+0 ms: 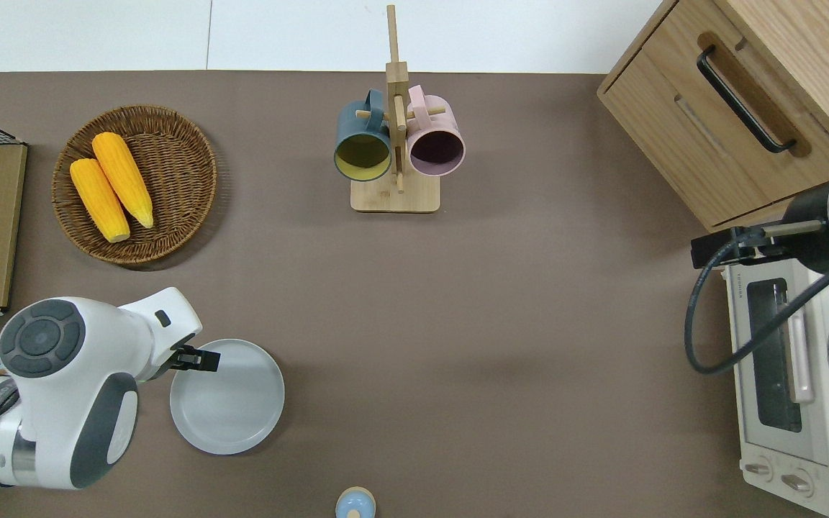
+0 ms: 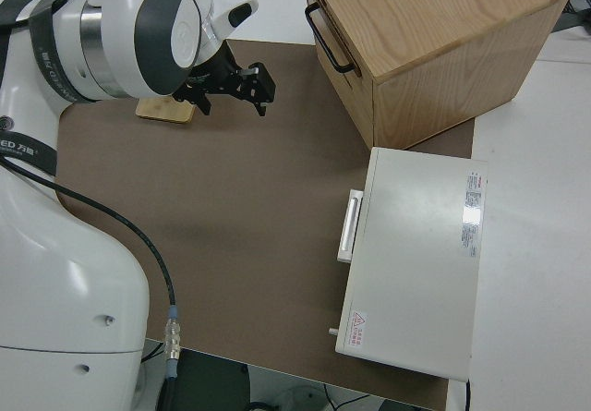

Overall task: Pick gray plate from table and place it on lower plate rack with left arm
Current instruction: 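Move the left gripper over the gray plate's rim and lower it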

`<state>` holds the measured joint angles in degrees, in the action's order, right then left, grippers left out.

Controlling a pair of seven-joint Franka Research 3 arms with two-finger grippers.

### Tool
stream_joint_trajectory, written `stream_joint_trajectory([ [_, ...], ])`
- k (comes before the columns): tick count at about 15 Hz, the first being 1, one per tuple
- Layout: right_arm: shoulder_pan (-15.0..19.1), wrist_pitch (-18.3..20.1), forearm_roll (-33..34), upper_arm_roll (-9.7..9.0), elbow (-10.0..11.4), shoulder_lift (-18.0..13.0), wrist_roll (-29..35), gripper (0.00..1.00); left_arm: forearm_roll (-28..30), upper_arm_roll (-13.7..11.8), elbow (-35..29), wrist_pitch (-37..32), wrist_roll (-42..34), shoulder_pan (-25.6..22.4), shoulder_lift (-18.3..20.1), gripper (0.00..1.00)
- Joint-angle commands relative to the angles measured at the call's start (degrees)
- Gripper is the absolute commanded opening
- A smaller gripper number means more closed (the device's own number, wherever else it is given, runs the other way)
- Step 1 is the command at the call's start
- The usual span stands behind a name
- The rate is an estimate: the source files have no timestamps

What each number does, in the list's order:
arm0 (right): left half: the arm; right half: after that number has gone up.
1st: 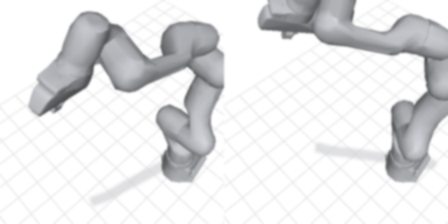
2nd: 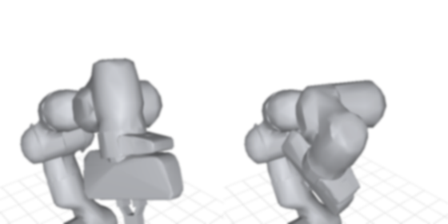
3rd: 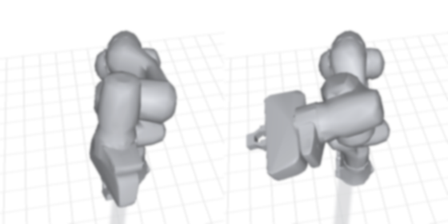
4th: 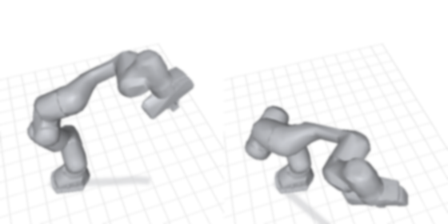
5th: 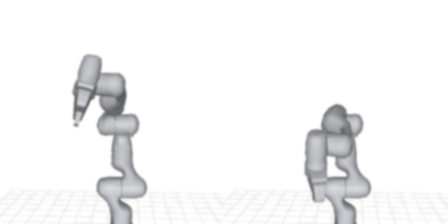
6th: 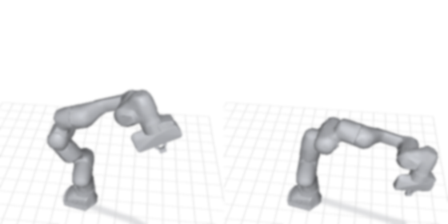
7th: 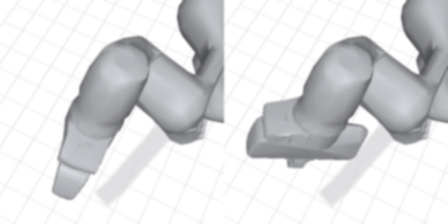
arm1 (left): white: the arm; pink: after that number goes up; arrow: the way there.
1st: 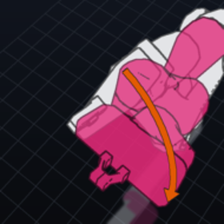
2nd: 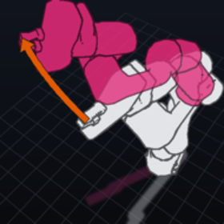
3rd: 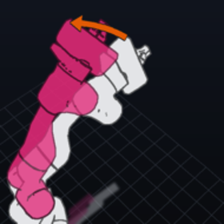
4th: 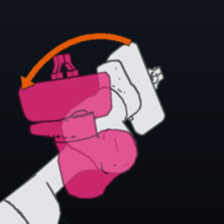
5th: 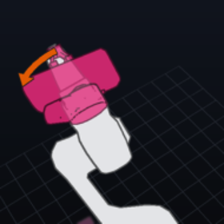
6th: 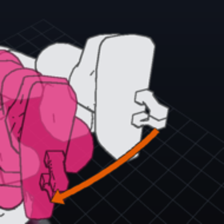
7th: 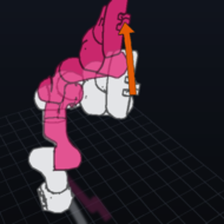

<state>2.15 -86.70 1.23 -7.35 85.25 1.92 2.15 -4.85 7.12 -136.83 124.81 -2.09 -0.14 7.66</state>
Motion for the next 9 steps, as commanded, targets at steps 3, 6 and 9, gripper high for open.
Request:
stream_joint_trajectory([
  [3, 1.3, 0.9, 0.2, -1.18, -1.1, 0.5, 0.8, 0.983, -2.4, -0.4, -1.8, 6.6, -0.5, 1.1, -5.0, 1.0],
  [6, 1.3, 0.9, 0.2, -1.18, -1.1, 0.5, 0.8, 0.983, -2.9, -0.4, -2.0, 8.0, -0.5, 1.8, -6.8, 1.0],
  [9, 1.3, 0.9, 0.2, -1.18, -1.1, 0.5, 0.8, 0.983, -5.6, -0.4, -2.1, 8.6, -0.5, 2.0, -8.2, 1.0],
])
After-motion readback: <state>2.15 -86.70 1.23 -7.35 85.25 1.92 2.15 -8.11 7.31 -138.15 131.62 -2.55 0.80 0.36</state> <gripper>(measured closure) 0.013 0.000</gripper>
